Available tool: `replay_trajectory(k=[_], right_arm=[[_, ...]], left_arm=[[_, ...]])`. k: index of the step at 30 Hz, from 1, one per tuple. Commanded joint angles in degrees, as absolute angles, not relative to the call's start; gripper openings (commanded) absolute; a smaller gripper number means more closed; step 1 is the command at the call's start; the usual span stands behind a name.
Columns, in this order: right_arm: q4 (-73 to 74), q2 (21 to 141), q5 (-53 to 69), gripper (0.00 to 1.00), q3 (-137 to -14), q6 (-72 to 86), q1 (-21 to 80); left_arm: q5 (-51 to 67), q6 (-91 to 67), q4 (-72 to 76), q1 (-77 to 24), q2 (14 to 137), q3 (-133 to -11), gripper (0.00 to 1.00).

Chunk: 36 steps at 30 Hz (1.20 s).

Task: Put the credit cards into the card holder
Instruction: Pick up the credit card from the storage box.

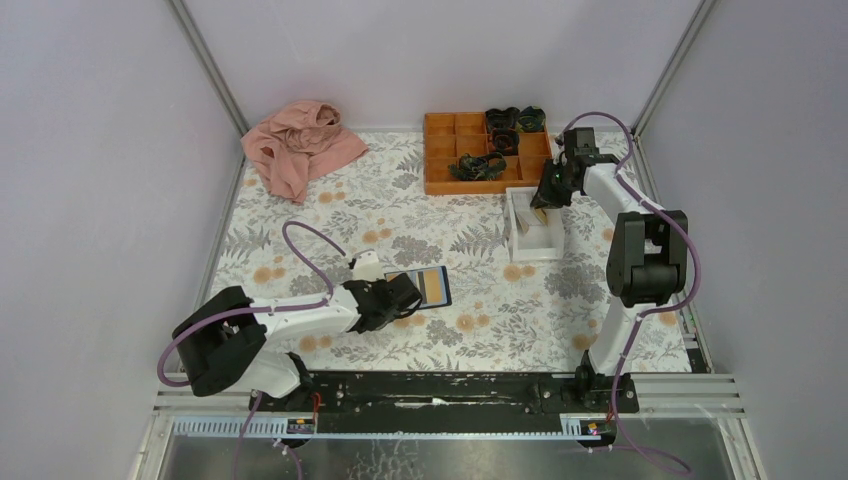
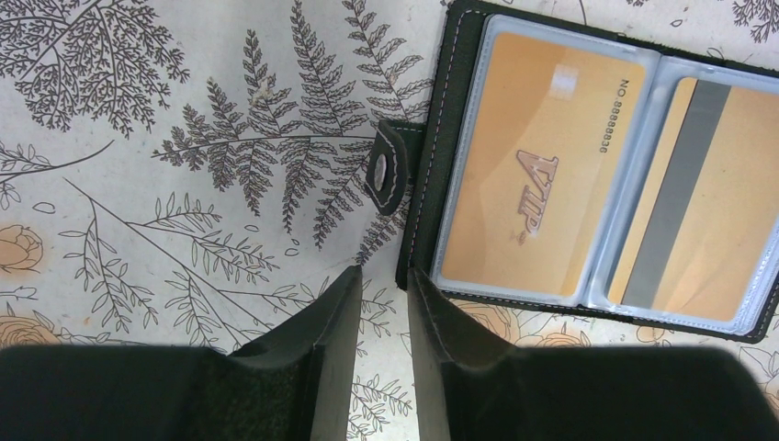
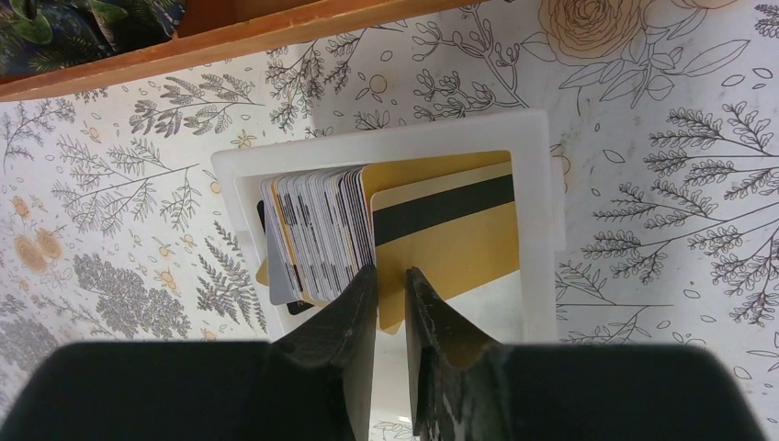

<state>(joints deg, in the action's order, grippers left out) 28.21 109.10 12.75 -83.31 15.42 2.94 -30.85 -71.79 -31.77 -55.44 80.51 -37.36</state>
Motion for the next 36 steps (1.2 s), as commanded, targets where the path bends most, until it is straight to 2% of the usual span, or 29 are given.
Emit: replay_trajectory(k=[1,18,36], right_arm=[[30.16,105.84,12.28,0.21,-83.06,15.16,3.17],[31.5,102.84,9.75,0.22,-82.1,15.1,3.16],[34.54,102.17,1.28,0.22,-81.68,12.59,3.16]], left_arm=[[-28.83,-73.39,-27.77,-55.18,81.2,-36.39,0.33],[-28.47,-73.56,-27.51,-55.22,79.86,-35.64,0.32],[-28.17,-72.47,-25.39,-55.21,80.25,-35.43,0.32]])
